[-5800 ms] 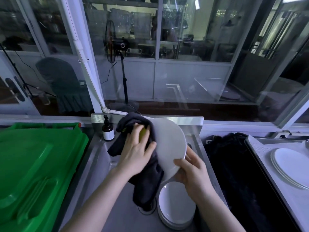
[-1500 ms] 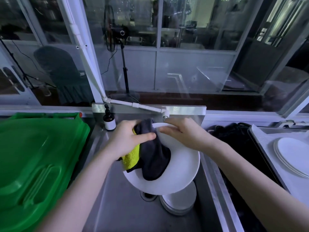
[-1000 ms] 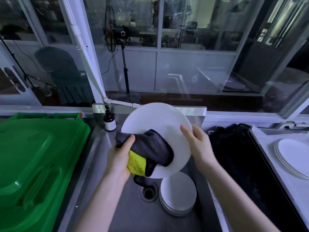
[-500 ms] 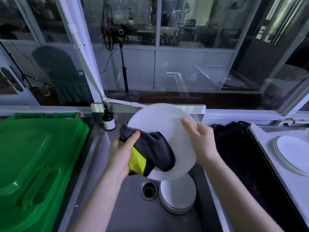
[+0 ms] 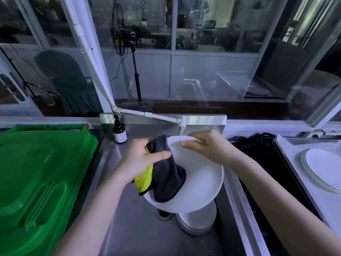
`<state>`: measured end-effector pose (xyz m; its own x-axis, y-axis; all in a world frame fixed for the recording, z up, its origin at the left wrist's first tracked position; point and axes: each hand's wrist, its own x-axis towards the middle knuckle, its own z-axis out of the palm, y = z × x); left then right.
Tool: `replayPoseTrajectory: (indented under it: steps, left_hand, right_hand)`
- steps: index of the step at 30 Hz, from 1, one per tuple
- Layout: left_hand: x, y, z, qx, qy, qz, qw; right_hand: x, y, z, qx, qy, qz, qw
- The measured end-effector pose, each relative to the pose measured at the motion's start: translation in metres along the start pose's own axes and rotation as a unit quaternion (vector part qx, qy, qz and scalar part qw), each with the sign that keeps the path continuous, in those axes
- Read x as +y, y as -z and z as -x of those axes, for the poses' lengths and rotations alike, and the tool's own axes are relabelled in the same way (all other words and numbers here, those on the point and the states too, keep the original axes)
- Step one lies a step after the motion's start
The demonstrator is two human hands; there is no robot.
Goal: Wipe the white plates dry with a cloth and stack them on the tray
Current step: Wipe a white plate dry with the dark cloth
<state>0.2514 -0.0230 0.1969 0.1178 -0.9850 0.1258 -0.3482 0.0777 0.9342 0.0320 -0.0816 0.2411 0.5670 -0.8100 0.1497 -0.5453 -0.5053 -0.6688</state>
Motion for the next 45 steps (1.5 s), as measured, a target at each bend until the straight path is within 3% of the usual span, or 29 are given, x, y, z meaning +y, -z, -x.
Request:
replayPoseTrajectory:
  steps: [3,6,9,10,11,15,18,22,24,26,29,32,34,35,37,40,43,45]
  left_hand:
    - [0.002,0.001,0.000,-0.002,-0.009,0.026,1.000]
    - [-0.011,-0.005,0.003,0.109,0.082,0.208,0.969]
    - [-0.022,-0.031,0.013,0.225,0.193,0.394,0.870]
    - [-0.022,-0.036,0.015,0.247,0.207,0.421,0.848]
    - [-0.023,-0.038,0.015,0.255,0.208,0.433,0.839]
    - [-0.022,-0.013,0.010,0.240,0.172,0.386,0.874]
    - [-0.018,0.008,0.005,0.198,0.104,0.294,0.929]
    - [-0.007,0.018,-0.005,0.070,0.015,0.077,0.995]
    - [-0.001,0.016,-0.006,0.020,0.003,0.022,1.000]
    - [-0.003,0.016,-0.006,0.018,0.003,0.036,0.999]
    - [-0.020,0.011,-0.001,0.109,0.043,0.161,0.980]
    - [-0.032,-0.015,0.011,0.209,0.173,0.365,0.891]
    - [-0.037,-0.029,0.015,0.247,0.227,0.403,0.852]
    - [-0.039,-0.031,0.016,0.252,0.233,0.405,0.847]
    - [-0.039,-0.023,0.014,0.250,0.217,0.388,0.860]
    - [-0.032,-0.001,0.010,0.208,0.153,0.307,0.916]
    - [-0.020,0.011,0.002,0.103,0.067,0.119,0.985]
    - [-0.011,0.009,-0.001,0.019,0.022,0.065,0.997]
  right_hand:
    - [-0.001,-0.006,0.003,0.064,0.041,-0.003,0.997]
    - [0.005,-0.011,0.008,0.180,-0.051,-0.134,0.973]
    - [-0.001,-0.042,0.008,0.347,-0.156,-0.305,0.873]
    - [-0.003,-0.054,0.008,0.380,-0.183,-0.349,0.837]
    - [-0.002,-0.061,0.008,0.386,-0.197,-0.364,0.825]
    - [0.012,-0.032,0.015,0.209,-0.124,-0.267,0.933]
    - [0.008,0.004,0.006,0.060,-0.085,-0.202,0.974]
    - [-0.009,0.007,-0.011,0.014,-0.008,-0.039,0.999]
    - [-0.015,-0.003,-0.012,0.038,0.056,0.009,0.998]
    - [-0.013,-0.010,-0.009,0.080,0.083,0.018,0.993]
    - [0.000,-0.020,-0.001,0.167,0.009,-0.101,0.981]
    - [-0.003,-0.047,0.003,0.333,-0.116,-0.274,0.895]
    - [-0.008,-0.063,0.003,0.383,-0.183,-0.339,0.840]
    - [-0.005,-0.065,0.004,0.369,-0.192,-0.341,0.843]
    - [0.003,-0.053,0.008,0.294,-0.181,-0.300,0.889]
    - [0.006,-0.010,0.007,0.166,-0.121,-0.267,0.942]
    - [-0.005,0.013,-0.005,0.021,-0.070,-0.094,0.993]
    - [-0.010,0.008,-0.011,-0.036,-0.029,-0.016,0.999]
